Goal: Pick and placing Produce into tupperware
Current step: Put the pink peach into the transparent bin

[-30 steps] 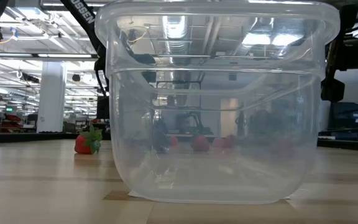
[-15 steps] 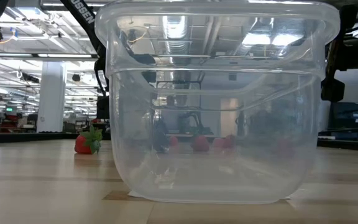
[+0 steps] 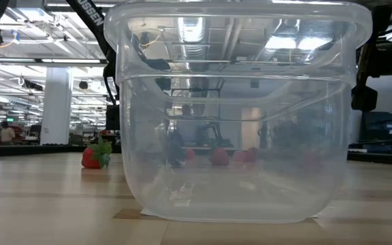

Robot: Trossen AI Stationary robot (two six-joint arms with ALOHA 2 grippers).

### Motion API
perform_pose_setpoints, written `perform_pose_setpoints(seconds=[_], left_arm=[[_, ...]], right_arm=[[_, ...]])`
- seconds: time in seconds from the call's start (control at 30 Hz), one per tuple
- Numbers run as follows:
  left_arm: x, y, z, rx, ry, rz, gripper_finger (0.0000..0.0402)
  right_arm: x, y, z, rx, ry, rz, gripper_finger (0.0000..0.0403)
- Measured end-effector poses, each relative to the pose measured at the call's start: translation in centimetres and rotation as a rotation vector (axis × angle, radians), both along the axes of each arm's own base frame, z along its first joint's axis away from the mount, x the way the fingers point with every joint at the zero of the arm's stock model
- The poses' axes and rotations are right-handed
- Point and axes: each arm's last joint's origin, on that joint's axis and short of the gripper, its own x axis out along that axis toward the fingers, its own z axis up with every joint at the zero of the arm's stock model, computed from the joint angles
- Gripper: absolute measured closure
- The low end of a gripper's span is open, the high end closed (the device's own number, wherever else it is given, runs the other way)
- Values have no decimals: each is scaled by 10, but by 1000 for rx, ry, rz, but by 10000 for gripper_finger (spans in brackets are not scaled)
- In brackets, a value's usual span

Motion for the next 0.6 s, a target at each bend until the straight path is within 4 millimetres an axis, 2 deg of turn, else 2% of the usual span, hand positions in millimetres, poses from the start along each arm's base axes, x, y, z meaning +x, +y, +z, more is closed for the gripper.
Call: perform_pose_setpoints(seconds=[0.6], left_arm=[[1, 1, 1, -19, -10, 65, 270]], right_arm=[[0, 0, 0, 0, 1, 0, 117]])
